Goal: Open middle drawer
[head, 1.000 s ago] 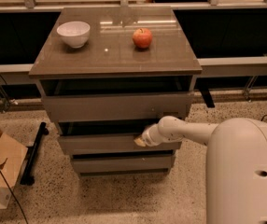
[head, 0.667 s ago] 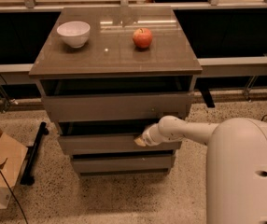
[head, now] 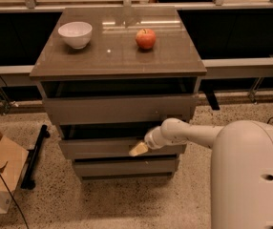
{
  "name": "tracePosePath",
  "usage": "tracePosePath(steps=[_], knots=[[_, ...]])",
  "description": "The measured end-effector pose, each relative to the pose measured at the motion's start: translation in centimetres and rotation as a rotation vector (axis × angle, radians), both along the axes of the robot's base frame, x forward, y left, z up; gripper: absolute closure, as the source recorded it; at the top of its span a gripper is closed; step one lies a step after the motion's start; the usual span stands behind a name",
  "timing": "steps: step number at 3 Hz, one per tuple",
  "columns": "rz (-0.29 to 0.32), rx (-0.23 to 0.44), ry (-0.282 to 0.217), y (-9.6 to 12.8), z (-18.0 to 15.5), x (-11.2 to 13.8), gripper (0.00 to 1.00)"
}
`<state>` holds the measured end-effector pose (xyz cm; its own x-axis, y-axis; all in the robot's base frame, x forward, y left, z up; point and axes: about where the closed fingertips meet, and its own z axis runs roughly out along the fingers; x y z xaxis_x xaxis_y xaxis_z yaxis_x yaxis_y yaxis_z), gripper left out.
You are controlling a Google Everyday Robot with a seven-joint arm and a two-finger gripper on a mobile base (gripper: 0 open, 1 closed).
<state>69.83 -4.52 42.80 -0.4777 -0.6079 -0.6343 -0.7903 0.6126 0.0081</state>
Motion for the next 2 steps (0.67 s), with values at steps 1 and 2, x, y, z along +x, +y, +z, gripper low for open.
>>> tracePosePath(steps=[1, 2], knots=[[0.000, 0.000, 0.000, 0.0, 0.0, 0.0, 0.00], [0.069, -0.050, 0.056, -0.1, -0.7, -1.5, 0.00]])
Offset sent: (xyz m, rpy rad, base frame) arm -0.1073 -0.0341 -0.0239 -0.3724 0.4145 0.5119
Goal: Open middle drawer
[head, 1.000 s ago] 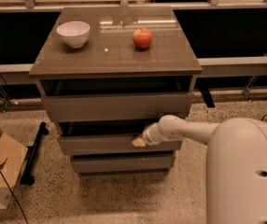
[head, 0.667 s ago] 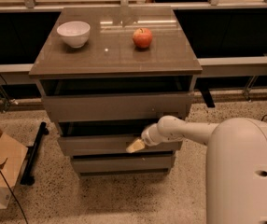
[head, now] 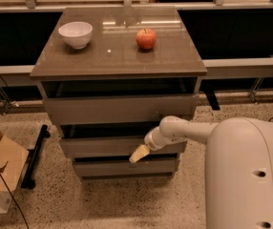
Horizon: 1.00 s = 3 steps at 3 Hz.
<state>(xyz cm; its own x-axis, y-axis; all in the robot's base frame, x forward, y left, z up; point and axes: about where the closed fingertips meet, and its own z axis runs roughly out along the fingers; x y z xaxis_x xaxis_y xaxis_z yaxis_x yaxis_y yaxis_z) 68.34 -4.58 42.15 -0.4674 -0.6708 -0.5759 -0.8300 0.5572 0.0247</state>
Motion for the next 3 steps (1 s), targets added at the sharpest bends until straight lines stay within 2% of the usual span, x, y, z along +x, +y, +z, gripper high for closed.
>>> tracePosePath(steps=[1, 2, 3], knots=[[0.174, -0.140, 0.105, -0.7, -0.8, -3.1, 0.15], [0.331, -0.222, 0.226, -1.1, -1.6, -7.1, 0.38], [0.331, -0.222, 0.226, -1.1, -1.1, -7.2, 0.66]])
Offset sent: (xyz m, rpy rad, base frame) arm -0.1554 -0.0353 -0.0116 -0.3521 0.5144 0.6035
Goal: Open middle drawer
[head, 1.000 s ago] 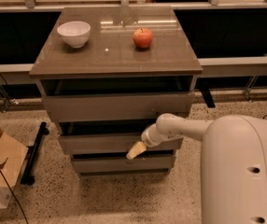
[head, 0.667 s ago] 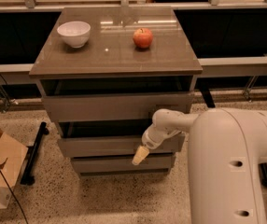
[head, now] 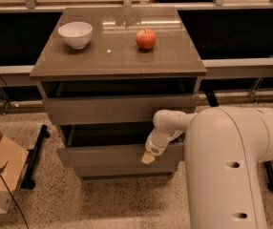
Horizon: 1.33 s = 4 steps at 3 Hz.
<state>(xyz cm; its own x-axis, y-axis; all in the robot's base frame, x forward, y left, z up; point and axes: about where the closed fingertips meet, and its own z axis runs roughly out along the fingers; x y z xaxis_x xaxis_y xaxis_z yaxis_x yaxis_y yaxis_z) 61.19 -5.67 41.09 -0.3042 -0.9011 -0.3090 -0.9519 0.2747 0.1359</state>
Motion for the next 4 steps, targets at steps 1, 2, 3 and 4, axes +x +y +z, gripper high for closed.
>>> tracePosePath(steps=[1, 2, 3, 4], knots=[[0.000, 0.000, 0.000, 0.00, 0.08, 0.00, 0.52], [0.000, 0.000, 0.000, 0.00, 0.16, 0.00, 0.29], [0.000, 0.000, 0.000, 0.00, 0.32, 0.00, 0.06], [0.000, 0.000, 0.000, 0.00, 0.42, 0.00, 0.00]])
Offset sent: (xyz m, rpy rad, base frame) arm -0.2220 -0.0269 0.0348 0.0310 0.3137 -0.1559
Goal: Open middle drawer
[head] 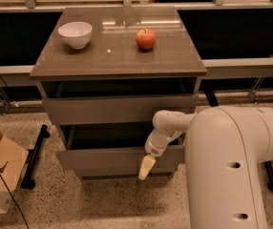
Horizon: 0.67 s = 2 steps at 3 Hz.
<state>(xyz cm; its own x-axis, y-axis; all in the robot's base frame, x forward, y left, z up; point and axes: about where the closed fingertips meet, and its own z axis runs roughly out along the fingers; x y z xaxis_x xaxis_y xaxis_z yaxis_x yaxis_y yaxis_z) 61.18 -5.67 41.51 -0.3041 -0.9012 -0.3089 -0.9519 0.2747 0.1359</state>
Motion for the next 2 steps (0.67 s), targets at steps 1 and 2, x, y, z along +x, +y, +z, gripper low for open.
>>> tracePosePath(steps=[1, 2], knots=[[0.069, -0.020, 0.061, 0.0, -0.6, -2.0, 0.00], [0.099, -0.023, 0.090, 0.0, -0.5, -3.2, 0.23]])
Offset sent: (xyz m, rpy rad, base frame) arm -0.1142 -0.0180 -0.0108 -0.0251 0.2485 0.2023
